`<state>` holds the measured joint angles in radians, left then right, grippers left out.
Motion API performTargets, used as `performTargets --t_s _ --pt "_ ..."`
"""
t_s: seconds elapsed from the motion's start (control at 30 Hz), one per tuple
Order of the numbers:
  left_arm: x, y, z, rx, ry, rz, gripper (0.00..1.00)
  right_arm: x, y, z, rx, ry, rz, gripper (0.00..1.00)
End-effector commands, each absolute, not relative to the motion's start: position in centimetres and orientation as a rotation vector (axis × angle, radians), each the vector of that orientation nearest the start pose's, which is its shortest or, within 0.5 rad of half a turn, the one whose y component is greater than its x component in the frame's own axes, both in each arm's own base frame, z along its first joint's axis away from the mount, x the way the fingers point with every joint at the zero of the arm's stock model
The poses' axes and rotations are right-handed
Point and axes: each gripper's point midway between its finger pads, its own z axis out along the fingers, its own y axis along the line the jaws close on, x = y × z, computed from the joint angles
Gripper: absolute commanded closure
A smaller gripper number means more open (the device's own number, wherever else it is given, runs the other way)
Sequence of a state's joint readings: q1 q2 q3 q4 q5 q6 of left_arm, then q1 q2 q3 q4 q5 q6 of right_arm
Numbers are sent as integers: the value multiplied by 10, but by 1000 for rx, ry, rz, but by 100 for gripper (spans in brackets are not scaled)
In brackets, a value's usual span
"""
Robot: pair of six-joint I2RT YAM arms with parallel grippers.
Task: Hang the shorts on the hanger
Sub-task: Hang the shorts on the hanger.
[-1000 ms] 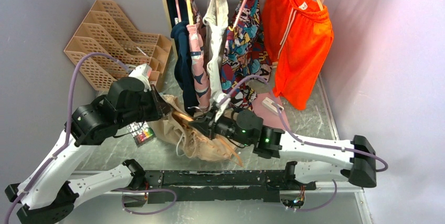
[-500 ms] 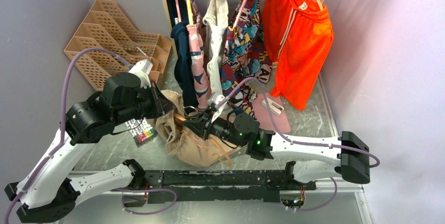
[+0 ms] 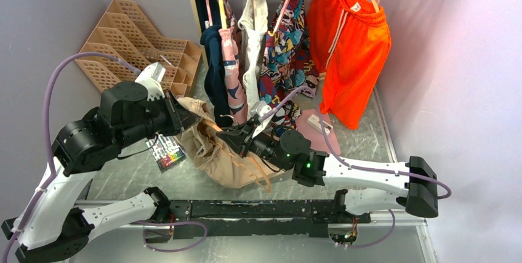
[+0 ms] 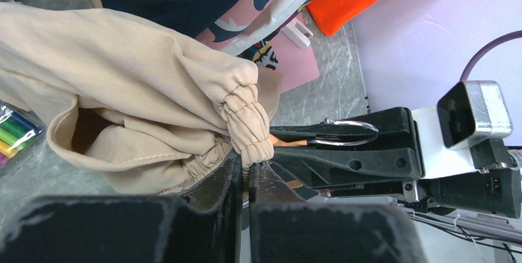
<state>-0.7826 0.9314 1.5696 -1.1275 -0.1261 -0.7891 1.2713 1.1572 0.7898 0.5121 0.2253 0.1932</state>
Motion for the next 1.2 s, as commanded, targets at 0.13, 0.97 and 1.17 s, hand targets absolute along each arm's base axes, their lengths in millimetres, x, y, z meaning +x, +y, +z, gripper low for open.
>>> performTargets --t_s 0.13,0.97,1.17 --pt "160 -203 376 -8 2171 -972 93 142 398 377 -584 1191 1136 100" --pt "108 -166 509 203 1714 -1162 1 126 364 427 -484 987 1319 100" --pt "108 -138 522 187 1610 -1052 4 119 350 448 -527 955 1308 100"
